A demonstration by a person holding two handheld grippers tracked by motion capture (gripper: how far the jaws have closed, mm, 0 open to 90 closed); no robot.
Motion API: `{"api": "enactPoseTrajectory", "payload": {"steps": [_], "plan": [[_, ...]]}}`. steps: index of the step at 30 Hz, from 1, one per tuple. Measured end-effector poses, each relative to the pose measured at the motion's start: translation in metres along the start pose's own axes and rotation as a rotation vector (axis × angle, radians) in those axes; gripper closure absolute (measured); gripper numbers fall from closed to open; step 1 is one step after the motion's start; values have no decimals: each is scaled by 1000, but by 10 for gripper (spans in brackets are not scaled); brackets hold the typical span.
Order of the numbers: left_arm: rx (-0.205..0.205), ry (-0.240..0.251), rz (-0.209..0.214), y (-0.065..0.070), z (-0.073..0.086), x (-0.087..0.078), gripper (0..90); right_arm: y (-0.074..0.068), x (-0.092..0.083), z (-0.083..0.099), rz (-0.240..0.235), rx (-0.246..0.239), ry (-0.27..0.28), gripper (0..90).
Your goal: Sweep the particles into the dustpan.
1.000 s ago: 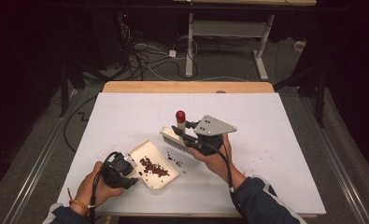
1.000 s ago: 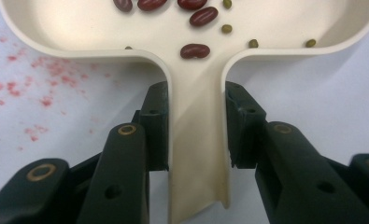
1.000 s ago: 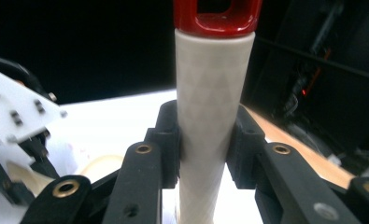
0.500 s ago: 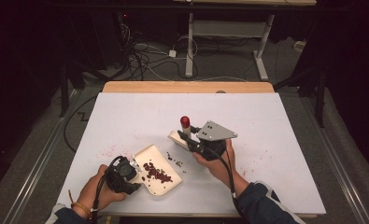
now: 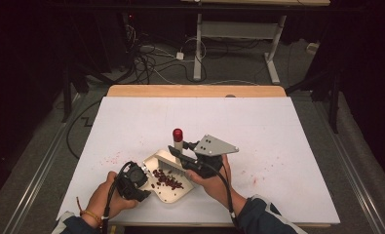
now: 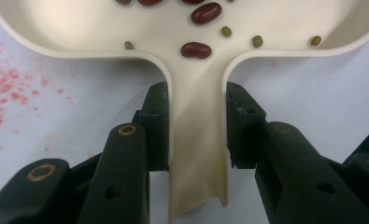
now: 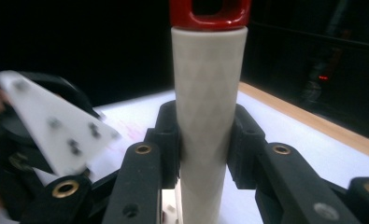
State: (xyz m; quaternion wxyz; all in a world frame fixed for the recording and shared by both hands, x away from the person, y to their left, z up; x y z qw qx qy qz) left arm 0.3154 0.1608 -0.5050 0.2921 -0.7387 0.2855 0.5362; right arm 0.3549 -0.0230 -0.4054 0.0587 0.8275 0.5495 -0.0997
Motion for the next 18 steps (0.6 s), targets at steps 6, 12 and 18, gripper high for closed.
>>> {"api": "enactPoseTrajectory", "payload": {"steps": [6,12,18], "plan": [[2,6,1,0,0,0,642,1,-6,-8,49,-67,-5,701],[5,10,-2,0,0,1,641,9,-27,-14,75,-81,-18,700],[9,11,-8,0,0,0,641,19,-54,-9,75,-83,-54,700]]}}
Point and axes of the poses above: each handheld gripper's, and its own axes: x roughly forward along the jaws, z roughly out of its underside, y roughly to its right, the point moved 5 cm from there along x, roughly forward along the jaws, and after that the axes turned 10 degrees about -z, right-handed, at the moved point
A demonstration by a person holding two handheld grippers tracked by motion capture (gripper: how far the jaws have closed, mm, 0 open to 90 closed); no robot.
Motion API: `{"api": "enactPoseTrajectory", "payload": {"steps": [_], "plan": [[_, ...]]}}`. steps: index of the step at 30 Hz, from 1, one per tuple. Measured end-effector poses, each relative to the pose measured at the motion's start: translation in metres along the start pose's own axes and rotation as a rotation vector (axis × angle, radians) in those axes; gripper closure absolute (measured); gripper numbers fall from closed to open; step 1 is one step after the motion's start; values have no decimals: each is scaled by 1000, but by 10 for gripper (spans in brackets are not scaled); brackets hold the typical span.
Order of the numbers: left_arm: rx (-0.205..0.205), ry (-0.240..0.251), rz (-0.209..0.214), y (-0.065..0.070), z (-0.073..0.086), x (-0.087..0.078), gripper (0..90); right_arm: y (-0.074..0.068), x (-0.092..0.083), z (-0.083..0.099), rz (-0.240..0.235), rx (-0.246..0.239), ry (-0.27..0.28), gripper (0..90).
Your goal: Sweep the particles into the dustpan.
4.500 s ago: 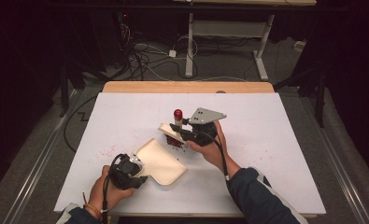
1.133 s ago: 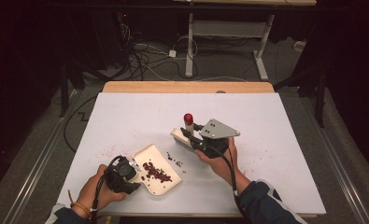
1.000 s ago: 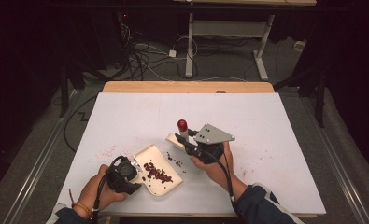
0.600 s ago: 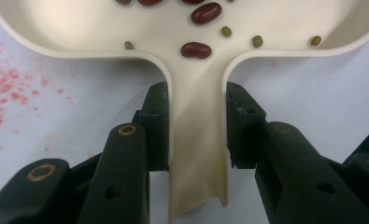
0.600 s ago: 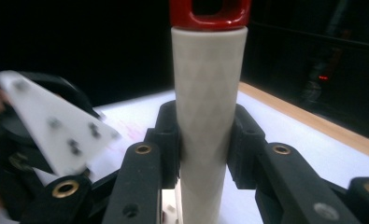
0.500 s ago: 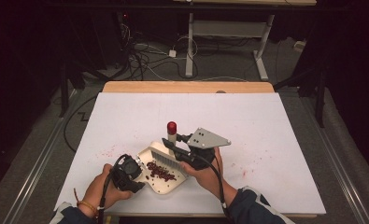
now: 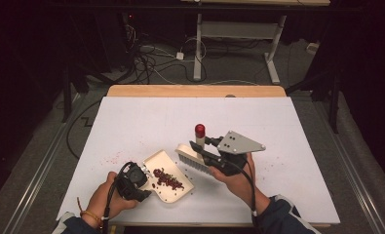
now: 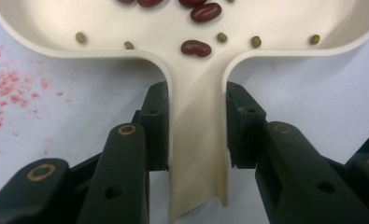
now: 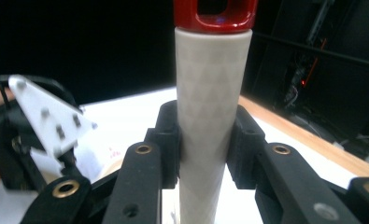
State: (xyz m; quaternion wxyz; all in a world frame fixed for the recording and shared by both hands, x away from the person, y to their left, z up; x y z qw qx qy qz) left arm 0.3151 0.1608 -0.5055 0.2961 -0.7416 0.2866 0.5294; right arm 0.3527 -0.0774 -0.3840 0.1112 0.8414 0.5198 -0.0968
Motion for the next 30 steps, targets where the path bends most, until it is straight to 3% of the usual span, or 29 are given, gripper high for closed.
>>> {"api": "enactPoseTrajectory", "payload": {"steps": [4,6,9,12,14,16,22,25,26,30], "plan": [[12,-6,2,2,3,-2,641,6,-17,10,4,-20,-47,700],[7,1,8,1,5,-4,641,7,-27,9,-41,-9,-45,700],[-3,1,7,-2,7,-4,641,0,-45,7,-156,-1,-50,700],[-21,7,7,-7,10,-4,641,-9,-55,9,-219,-1,-54,700],[-32,10,10,-9,13,-5,641,-14,-57,10,-245,10,-54,700],[-33,6,5,-12,17,-6,641,-21,-55,11,-299,37,-48,700],[-27,10,0,-14,20,-6,641,-33,-42,16,-372,50,-73,700],[-25,8,-3,-14,21,-5,641,-32,-32,22,-329,32,-106,700],[-23,6,-4,-14,21,-5,641,-26,-30,21,-292,25,-115,700],[-22,4,-6,-13,21,-5,641,-16,-30,18,-236,17,-106,700]]}}
Point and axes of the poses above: each handheld gripper's, and its own axes: x roughly forward along the jaws, z roughly out of its underside, y roughly to its right, the point moved 5 cm from there along x, roughly forward along the jaws, and after that the axes turned 10 degrees about -z, right-handed, at the moved point
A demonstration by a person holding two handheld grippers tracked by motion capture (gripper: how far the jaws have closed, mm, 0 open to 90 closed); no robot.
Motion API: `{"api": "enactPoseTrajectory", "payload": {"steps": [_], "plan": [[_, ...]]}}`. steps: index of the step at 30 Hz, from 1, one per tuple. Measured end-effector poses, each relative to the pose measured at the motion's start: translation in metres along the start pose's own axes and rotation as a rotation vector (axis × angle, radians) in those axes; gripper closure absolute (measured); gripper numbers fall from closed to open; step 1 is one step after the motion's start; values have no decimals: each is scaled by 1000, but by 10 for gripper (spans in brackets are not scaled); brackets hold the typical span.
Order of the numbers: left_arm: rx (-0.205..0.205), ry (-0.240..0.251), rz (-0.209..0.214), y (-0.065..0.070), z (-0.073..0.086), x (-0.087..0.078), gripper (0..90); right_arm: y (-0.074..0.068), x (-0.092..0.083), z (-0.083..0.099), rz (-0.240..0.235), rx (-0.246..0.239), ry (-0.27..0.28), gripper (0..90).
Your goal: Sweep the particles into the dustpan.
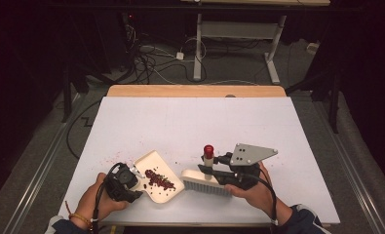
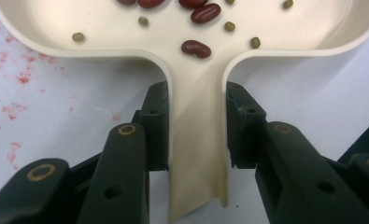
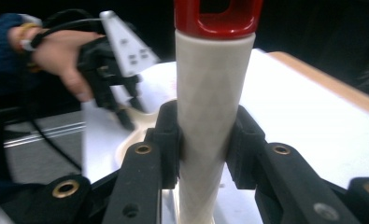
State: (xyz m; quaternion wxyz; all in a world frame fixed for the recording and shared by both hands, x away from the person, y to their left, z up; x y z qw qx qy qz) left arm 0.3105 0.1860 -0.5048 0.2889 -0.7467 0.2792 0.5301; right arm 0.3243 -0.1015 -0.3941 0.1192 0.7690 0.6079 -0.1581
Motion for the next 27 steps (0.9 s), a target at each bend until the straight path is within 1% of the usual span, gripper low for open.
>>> {"api": "enactPoseTrajectory", "payload": {"steps": [1,4,7,8,10,11,13,14,15,16,18,19,21,23,24,25,26,27], "plan": [[1,-1,-2,0,0,0,641,3,-1,-1,18,3,4,700],[6,-5,-10,1,-1,0,641,10,-3,-3,40,10,26,700],[17,-5,-16,3,-1,-1,641,16,-5,-5,93,-1,41,700],[21,-4,-16,3,-2,-1,640,18,-6,-5,101,6,48,700],[23,-4,-14,6,-3,-1,640,20,-11,-6,95,19,70,700],[29,-7,-16,7,-4,0,640,20,-13,-7,102,24,79,700],[33,-9,-15,8,-5,0,640,22,-19,-9,148,18,84,700],[35,-12,-15,9,-5,0,640,22,-21,-10,182,12,87,700],[37,-14,-18,10,-6,0,641,22,-20,-9,238,-10,75,700],[37,-14,-18,11,-6,-1,641,22,-20,-9,238,-10,75,700],[42,-17,-19,12,-7,0,640,21,-14,-7,273,-27,49,700],[40,-19,-20,13,-8,0,640,19,-9,-6,283,-36,33,700],[37,-22,-21,15,-9,0,641,14,2,-4,289,-55,9,700],[28,-18,-14,16,-10,1,640,7,13,-1,260,-56,-11,700],[31,-20,-17,16,-11,1,640,-2,23,-1,222,-37,-2,700],[30,-18,-18,16,-11,1,640,-2,23,-1,222,-37,-2,700],[27,-15,-15,17,-12,1,640,-6,27,-1,211,-38,-10,700],[25,-16,-14,17,-12,2,640,-11,30,-2,211,-46,-14,700]]}}
Point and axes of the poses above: each handheld gripper's, and its own axes: x roughly forward along the jaws, z roughly out of its underside, y roughly to its right, the point moved 5 cm from there along x, roughly forward along the jaws, and after that the axes turned 10 degrees about -z, right-handed, at the moved point
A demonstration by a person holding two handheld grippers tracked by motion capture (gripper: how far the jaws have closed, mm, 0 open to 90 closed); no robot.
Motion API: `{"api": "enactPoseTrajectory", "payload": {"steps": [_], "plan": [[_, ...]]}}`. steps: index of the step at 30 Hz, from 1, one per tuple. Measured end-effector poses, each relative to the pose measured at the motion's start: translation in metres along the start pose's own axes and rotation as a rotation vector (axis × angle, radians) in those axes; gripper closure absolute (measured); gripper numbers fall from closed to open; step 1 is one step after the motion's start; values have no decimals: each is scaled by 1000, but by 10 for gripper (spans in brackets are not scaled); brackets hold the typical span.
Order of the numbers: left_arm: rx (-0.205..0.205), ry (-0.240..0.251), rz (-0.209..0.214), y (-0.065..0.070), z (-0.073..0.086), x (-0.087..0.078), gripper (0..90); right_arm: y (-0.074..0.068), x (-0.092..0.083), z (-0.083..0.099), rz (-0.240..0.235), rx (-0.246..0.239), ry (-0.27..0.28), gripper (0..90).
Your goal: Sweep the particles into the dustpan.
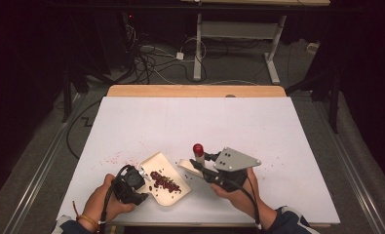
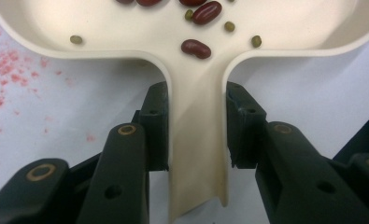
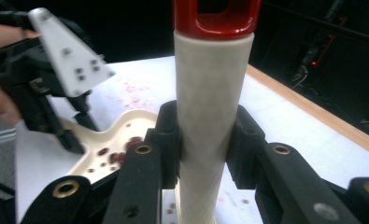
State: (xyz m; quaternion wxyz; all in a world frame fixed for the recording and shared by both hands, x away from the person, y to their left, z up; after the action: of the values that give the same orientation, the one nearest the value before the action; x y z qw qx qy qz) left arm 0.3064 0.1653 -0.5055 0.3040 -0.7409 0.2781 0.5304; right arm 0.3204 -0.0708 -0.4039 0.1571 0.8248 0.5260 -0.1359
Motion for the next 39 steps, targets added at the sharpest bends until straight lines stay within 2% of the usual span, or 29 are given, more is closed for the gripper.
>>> {"api": "enactPoseTrajectory", "payload": {"steps": [1,4,6,8,11,15,19,22,26,28,30,33,36,39], "plan": [[1,-2,-2,0,0,0,640,-4,2,-1,4,-9,5,700],[3,-1,-3,1,-2,0,640,-14,7,-5,-42,5,26,701],[-4,4,0,1,-2,0,640,-19,10,-7,-40,-18,22,700],[-3,8,2,0,-1,0,640,-20,10,-8,-22,-30,33,700],[1,6,-1,0,-1,0,640,-16,3,-13,-47,-12,65,700],[4,5,-3,1,-1,0,640,-9,-8,-15,16,-50,67,700],[10,-1,-8,1,-1,-1,640,-1,-11,-9,41,-37,40,700],[8,-3,-14,2,-1,0,640,-2,-12,1,58,-33,-11,700],[8,0,-15,2,-1,0,640,-9,-22,4,72,-18,-26,700],[11,0,-17,2,-1,0,640,-17,-23,4,58,-6,-30,700],[13,3,-17,2,-1,0,640,-26,-20,3,40,-19,-43,700],[9,4,-12,2,-1,0,640,-35,-15,1,9,-24,-24,700],[15,5,-14,1,-1,0,639,-36,-15,-1,-7,-21,6,700],[13,5,-11,1,-1,0,640,-30,-22,-6,-20,1,44,700]]}}
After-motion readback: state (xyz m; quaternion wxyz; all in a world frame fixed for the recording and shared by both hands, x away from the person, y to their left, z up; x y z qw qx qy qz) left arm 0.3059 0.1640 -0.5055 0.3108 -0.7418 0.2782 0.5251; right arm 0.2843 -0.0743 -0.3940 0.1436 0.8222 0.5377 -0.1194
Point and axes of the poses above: each handheld gripper's, and its own axes: x roughly forward along the jaws, z roughly out of its underside, y roughly to its right, the point moved 5 cm from there along x, roughly forward along the jaws, and after that the axes turned 10 degrees about -z, right-handed, at the moved point
